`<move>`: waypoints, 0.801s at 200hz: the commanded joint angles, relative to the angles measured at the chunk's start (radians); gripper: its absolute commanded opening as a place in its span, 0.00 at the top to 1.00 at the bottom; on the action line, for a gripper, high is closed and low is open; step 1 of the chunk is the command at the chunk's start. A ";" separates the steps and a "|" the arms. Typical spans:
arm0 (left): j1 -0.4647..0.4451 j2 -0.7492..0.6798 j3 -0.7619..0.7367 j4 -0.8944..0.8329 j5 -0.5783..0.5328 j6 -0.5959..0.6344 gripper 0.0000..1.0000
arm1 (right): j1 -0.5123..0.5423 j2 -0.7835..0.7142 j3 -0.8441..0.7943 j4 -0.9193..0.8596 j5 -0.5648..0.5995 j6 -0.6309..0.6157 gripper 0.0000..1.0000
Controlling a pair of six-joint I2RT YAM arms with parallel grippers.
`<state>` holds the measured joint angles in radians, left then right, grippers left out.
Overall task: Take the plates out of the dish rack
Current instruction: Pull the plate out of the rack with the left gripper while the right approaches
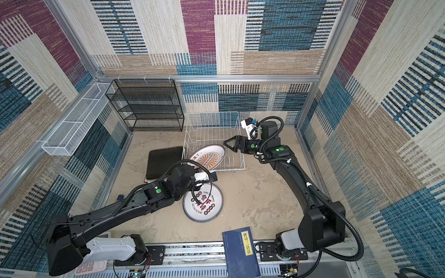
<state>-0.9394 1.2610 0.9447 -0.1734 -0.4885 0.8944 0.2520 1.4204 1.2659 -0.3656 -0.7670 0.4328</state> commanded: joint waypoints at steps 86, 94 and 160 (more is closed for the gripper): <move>-0.062 0.103 -0.084 0.428 -0.166 0.385 1.00 | 0.059 0.093 -0.008 -0.095 0.057 -0.066 0.29; -0.065 0.112 -0.089 0.440 -0.170 0.393 1.00 | 0.059 0.098 -0.010 -0.093 0.050 -0.065 0.32; -0.069 0.144 -0.097 0.528 -0.189 0.401 1.00 | 0.059 0.125 -0.010 -0.063 -0.012 -0.035 0.62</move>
<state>-1.0080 1.4014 0.8471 0.2417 -0.6518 1.2827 0.3099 1.5467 1.2514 -0.4683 -0.7418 0.3748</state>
